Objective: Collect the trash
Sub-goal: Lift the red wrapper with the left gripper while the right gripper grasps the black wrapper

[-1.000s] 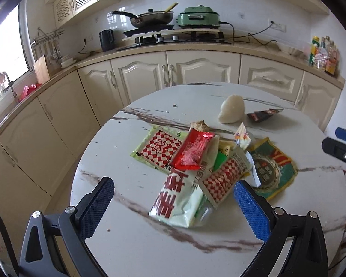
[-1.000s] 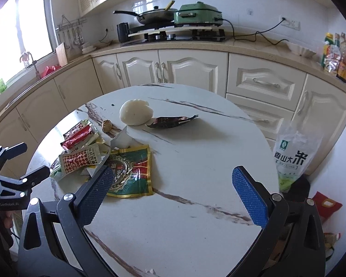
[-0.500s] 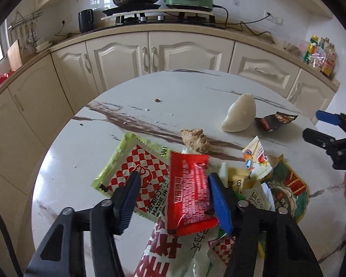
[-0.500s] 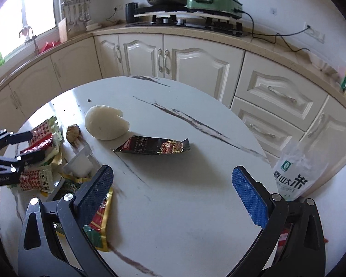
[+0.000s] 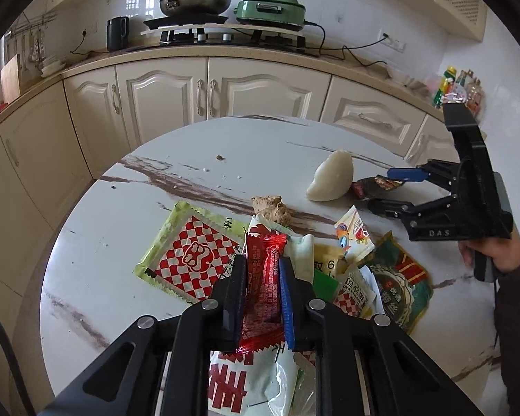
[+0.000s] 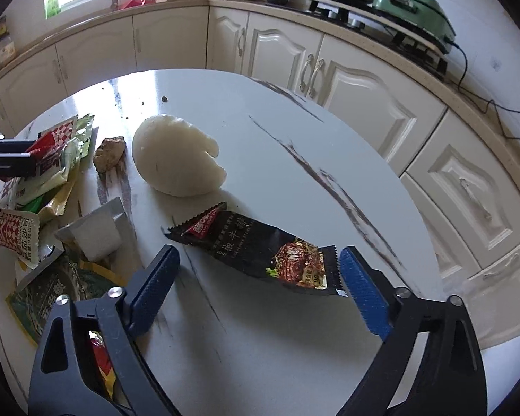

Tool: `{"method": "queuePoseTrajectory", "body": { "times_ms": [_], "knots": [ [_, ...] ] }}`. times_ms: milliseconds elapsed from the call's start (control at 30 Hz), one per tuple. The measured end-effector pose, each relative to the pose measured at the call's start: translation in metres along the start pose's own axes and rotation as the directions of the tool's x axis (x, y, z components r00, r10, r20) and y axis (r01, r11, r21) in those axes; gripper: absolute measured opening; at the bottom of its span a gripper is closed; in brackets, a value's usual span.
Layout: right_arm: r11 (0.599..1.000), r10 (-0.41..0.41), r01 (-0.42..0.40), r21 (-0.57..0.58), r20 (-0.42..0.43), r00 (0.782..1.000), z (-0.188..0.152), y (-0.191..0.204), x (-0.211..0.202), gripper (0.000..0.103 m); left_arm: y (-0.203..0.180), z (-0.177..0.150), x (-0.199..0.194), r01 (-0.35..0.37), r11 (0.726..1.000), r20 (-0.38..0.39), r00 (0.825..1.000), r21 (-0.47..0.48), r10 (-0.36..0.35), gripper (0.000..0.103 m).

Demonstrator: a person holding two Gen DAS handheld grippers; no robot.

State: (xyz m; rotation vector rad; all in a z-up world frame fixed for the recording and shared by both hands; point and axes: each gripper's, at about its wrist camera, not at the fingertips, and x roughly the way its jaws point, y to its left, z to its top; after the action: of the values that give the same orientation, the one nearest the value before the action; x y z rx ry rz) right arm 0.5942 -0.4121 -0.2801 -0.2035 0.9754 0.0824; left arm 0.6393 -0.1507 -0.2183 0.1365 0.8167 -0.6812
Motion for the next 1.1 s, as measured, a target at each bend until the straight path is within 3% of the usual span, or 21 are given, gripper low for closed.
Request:
{"method": "queuePoseTrajectory", "body": {
  "times_ms": [67,100,133,167,200,367,600,900,1000,1067,1100],
  "knots": [
    [1.000,0.016,-0.016,0.023,-0.005,1.000,0.001,-0.005,0.001,0.051,-0.001,-0.005,-0.010,0.008,1.000,0.015,1.000,0.000,-0.008,0.014],
    [0.999,0.023,-0.023,0.033,-0.009,1.000,0.001,-0.007,0.000,0.046,-0.003,-0.009,-0.021,0.019,1.000,0.017,1.000,0.003,-0.019,0.014],
    [0.999,0.030,-0.029,0.040,-0.013,0.999,0.001,-0.009,-0.001,0.035,-0.003,-0.011,-0.025,0.022,1.000,0.021,1.000,0.002,-0.023,0.014],
    [0.998,0.032,-0.031,0.047,-0.017,0.999,0.001,-0.010,-0.002,0.015,-0.002,-0.015,-0.032,0.021,1.000,0.027,0.999,0.001,-0.021,0.014],
    [0.998,0.030,-0.029,0.053,-0.025,0.999,0.000,-0.011,-0.003,0.006,-0.003,-0.017,-0.037,0.025,1.000,0.026,0.999,0.003,-0.025,0.014],
    [0.993,0.068,-0.067,0.093,-0.001,0.998,-0.005,-0.004,-0.021,0.002,-0.008,-0.027,-0.062,0.033,0.999,0.042,0.999,-0.010,-0.032,0.014],
    [0.988,0.076,-0.083,0.132,0.059,0.995,-0.019,0.013,-0.058,0.002,-0.019,-0.041,-0.103,0.040,0.999,0.071,0.997,-0.004,-0.040,0.014],
    [0.984,0.097,-0.103,0.148,0.043,0.994,-0.051,0.047,-0.089,0.004,-0.026,-0.067,-0.148,0.055,0.998,0.083,0.995,-0.009,-0.055,0.014],
    [0.986,0.059,-0.065,0.155,0.045,0.997,-0.047,0.051,-0.088,0.033,-0.026,-0.073,-0.155,0.057,0.998,0.079,0.995,-0.017,-0.055,0.014],
    [0.993,0.019,-0.026,0.117,0.060,0.998,-0.042,0.060,-0.088,0.066,-0.027,-0.076,-0.160,0.058,0.998,0.078,0.995,-0.018,-0.056,0.014],
    [0.994,0.020,-0.029,0.108,0.079,0.997,-0.040,0.064,-0.088,0.068,-0.027,-0.077,-0.164,0.059,0.998,0.081,0.995,-0.020,-0.057,0.014]
  ]
}}
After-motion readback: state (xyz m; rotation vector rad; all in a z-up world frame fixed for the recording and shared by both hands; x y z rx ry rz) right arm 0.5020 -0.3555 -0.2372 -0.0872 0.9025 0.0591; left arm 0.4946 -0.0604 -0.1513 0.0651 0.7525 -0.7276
